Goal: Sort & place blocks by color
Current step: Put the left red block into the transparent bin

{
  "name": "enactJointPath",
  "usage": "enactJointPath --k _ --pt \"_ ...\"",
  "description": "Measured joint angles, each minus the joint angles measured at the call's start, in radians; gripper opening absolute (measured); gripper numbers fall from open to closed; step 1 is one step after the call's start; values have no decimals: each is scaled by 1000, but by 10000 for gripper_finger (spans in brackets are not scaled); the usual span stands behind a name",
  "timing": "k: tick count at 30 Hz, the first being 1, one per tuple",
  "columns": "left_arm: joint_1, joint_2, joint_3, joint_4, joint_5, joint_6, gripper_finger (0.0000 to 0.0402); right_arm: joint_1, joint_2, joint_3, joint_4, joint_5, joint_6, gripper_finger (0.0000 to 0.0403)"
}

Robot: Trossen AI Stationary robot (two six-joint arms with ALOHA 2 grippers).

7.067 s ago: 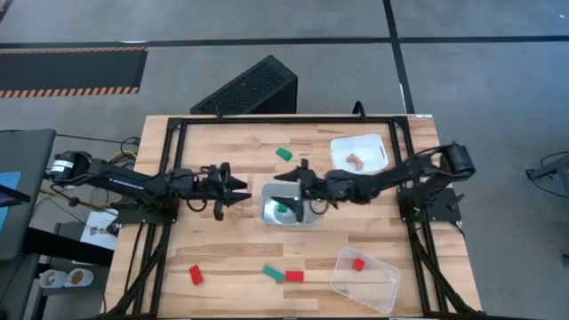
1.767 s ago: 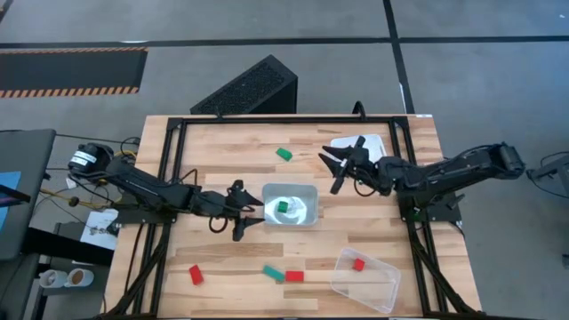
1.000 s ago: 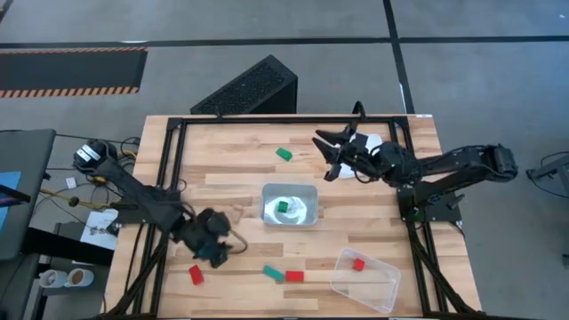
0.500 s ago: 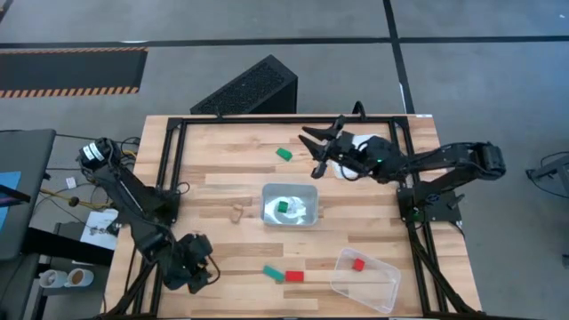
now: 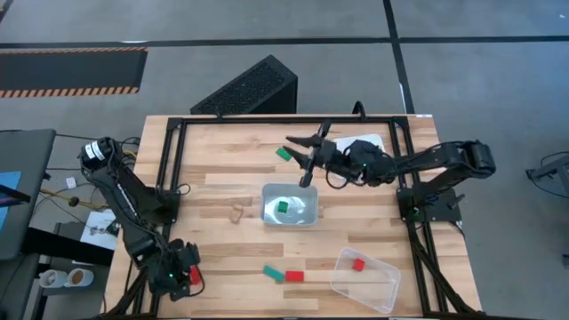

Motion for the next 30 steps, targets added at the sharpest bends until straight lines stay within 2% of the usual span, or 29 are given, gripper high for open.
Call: enactJointPath --k 3,6,12,22,30 --pt "-6 0 -6 5 -22 118 172 37 -55 6 -113 41 -80 134" --pt "-7 0 -13 -2 -56 240 161 69 -113 7 -187 100 -89 132" --pt "4 0 -13 -45 -171 355 151 122 -191 7 -350 107 -84 128" --pt "35 0 -13 15 -184 545 151 200 -215 6 -548 111 -39 125" --pt "92 0 -13 99 -195 772 157 289 -217 6 -578 239 -5 118"
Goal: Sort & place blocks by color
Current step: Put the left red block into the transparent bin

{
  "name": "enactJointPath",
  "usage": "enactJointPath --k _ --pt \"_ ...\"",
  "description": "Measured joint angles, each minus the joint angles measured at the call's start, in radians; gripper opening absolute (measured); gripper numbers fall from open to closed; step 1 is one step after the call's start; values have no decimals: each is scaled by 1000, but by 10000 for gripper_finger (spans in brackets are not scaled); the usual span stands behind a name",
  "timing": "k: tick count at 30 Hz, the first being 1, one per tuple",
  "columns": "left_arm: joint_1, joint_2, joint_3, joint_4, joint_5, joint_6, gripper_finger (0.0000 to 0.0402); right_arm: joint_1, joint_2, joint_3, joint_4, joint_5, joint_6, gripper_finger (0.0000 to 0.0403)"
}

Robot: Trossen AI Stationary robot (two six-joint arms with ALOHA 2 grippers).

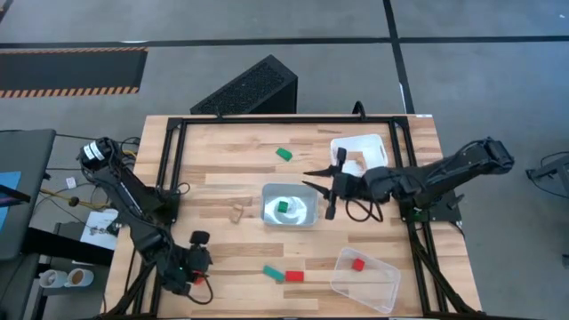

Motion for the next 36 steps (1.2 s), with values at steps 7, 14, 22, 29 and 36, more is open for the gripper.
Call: enactJointPath --k 7,14,22,29,36 --pt "9 0 0 -34 131 92 212 42 0 0 -11 50 0 118" --pt "9 51 12 -25 194 229 263 46 0 0 -27 49 3 118" --pt "6 338 194 -145 296 414 258 42 0 0 -32 49 2 118" --pt "-18 393 225 -241 321 425 230 24 0 0 -23 49 2 118" --pt "-30 392 222 -249 264 404 198 17 0 0 24 45 -27 118"
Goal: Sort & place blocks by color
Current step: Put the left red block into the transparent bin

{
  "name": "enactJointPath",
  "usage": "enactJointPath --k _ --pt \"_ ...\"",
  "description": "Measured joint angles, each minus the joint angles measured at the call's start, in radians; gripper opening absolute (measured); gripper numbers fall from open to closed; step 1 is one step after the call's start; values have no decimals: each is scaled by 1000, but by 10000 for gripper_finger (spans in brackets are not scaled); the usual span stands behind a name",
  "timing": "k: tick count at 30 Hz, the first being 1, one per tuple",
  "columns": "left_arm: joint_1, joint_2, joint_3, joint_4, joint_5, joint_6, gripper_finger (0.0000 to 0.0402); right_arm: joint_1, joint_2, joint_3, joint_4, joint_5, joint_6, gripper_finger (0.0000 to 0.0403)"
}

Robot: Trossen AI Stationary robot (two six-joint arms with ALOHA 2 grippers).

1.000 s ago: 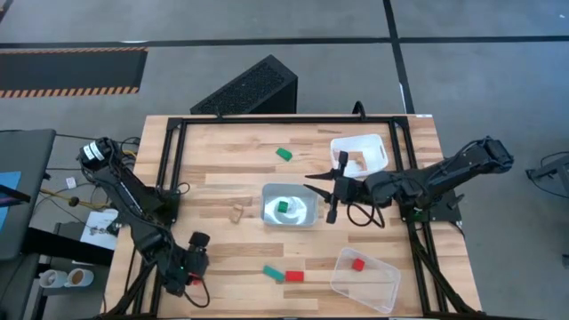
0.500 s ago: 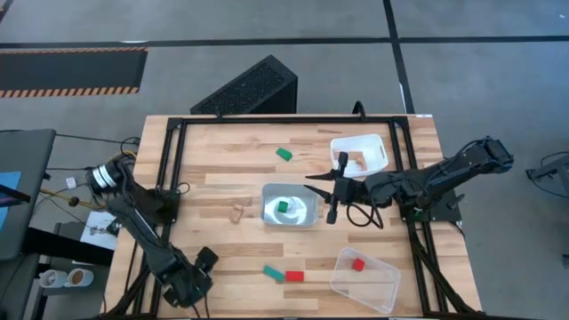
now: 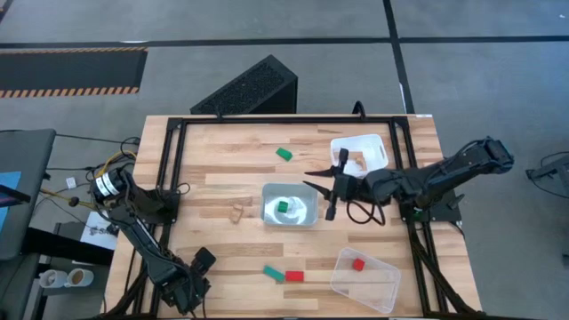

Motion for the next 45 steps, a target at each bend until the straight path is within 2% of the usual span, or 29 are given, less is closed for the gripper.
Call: enactJointPath --k 4,9,13,21,27,33,36,39,42,45 --pt "16 -5 -21 22 1 8 172 -20 0 0 12 0 0 118" --pt "41 -8 -38 27 -13 -73 99 -49 1 0 19 -1 8 118" --pt "70 -26 -22 26 -9 -73 95 -76 10 -1 44 -2 37 118" --pt "91 -209 -16 44 -351 -96 95 -130 9 -1 46 -86 131 118" --pt "41 -459 -209 448 -630 -159 95 -124 9 -1 35 -107 152 118" --pt "38 -686 -458 833 -958 -5 95 -121 9 -1 35 -107 152 118" --pt "89 -763 -564 922 -1093 6 95 -122 9 -1 35 -107 152 118" --pt "165 -814 -637 1002 -1074 5 95 -122 9 -1 30 -107 165 118" --pt "255 -826 -690 1100 -984 17 95 -121 9 -13 32 -107 185 118" --pt "344 -819 -718 1266 -872 78 95 -123 10 -25 28 -106 267 118"
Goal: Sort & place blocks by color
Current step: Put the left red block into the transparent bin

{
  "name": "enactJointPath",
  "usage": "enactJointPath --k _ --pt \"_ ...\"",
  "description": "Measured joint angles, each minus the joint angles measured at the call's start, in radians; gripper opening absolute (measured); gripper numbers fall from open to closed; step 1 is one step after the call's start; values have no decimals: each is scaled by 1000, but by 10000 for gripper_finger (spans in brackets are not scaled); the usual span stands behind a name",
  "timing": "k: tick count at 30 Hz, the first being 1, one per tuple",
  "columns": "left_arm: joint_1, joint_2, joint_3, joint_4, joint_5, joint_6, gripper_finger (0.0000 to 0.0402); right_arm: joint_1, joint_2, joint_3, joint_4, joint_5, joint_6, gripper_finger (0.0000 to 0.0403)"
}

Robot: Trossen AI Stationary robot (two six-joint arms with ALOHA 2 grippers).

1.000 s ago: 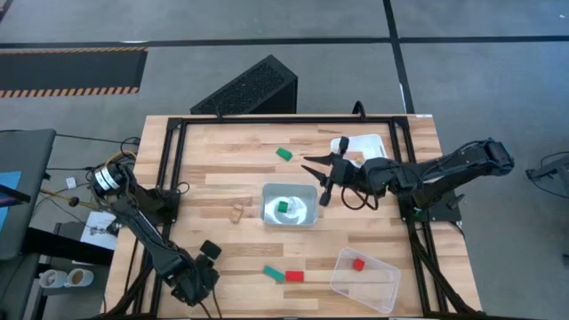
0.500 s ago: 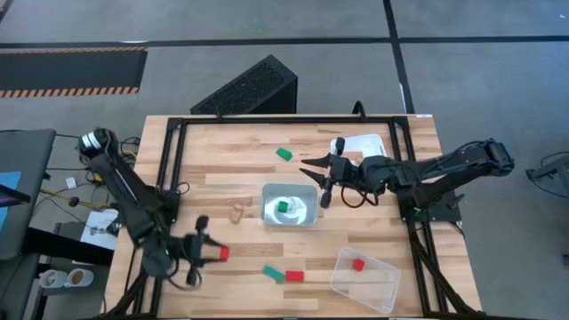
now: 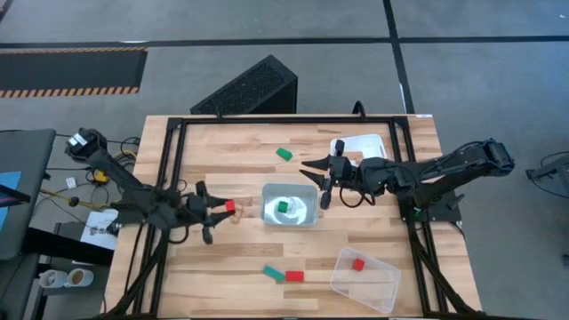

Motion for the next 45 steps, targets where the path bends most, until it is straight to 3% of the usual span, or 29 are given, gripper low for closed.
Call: enactJointPath --k 4,8,15,24,33,41,45 --pt "101 30 -5 187 167 121 95 -2 0 -6 -46 5 88 118" --pt "168 95 -5 296 358 131 95 66 0 -6 -39 41 101 118" --pt "228 244 13 516 450 188 95 174 0 -6 -114 130 142 118" --pt "331 470 211 541 704 227 95 249 0 -6 -222 177 266 118" --pt "376 816 526 544 982 239 95 449 -60 -5 -238 389 252 118" --pt "398 1094 813 566 1144 233 95 690 -93 -5 -260 818 199 118" --pt "409 1209 935 566 1192 189 95 740 -82 -5 -268 914 199 118"
